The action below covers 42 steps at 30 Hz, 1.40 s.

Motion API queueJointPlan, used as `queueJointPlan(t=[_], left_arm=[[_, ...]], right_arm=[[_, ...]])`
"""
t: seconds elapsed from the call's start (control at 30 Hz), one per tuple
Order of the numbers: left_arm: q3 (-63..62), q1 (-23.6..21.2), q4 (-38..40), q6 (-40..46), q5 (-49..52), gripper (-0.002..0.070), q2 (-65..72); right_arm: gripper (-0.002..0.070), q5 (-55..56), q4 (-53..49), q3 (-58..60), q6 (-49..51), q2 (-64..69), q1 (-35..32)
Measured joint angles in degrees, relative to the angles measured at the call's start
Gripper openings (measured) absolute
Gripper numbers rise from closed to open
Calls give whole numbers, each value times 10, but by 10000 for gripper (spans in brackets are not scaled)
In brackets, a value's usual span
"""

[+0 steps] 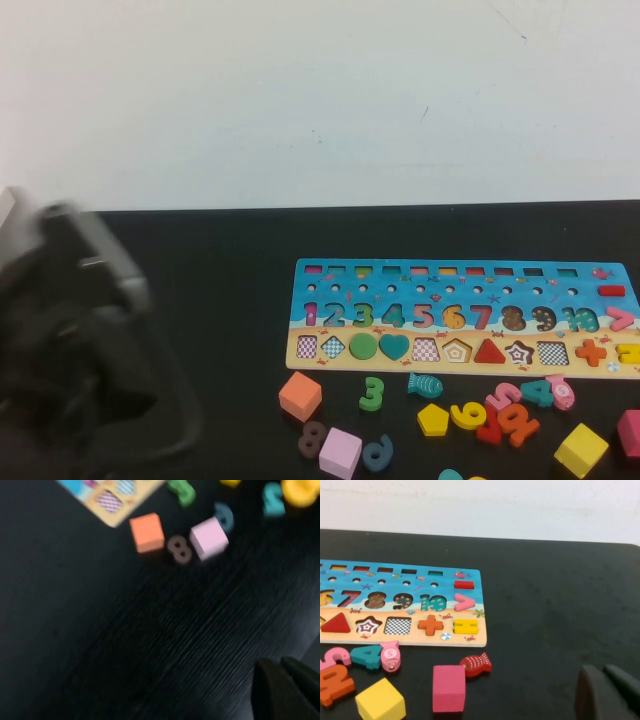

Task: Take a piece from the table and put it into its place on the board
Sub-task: Pick up the "Pentagon"

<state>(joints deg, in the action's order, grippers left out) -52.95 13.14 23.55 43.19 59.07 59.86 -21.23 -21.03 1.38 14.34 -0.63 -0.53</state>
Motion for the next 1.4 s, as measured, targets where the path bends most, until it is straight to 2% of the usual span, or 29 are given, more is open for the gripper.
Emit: queueJointPlan(t=[0.17,0.33,0.47,0.83,0.93,1.17,1.27,1.4], left_arm=[[-104,117,-102,0,6,-2,140],[-197,196,-148,-1,7,-2,253],[-269,242,-153,-13,8,-2,327],[-447,316,-187,-55,51,8,524],[-486,325,-189,-64,57,71,574],[-525,349,-173,-73,48,383,660],[-527,359,-170,-73,28,426,684],[-527,363,-184,-73,-14,440,709]], right_arm=[[19,0,0,0,0,0,0],[19,0,0,0,0,0,0],[19,0,0,0,0,0,0],[19,0,0,0,0,0,0],[19,0,0,0,0,0,0],[19,0,0,0,0,0,0],[19,0,0,0,0,0,0],[19,0,0,0,0,-1,0]])
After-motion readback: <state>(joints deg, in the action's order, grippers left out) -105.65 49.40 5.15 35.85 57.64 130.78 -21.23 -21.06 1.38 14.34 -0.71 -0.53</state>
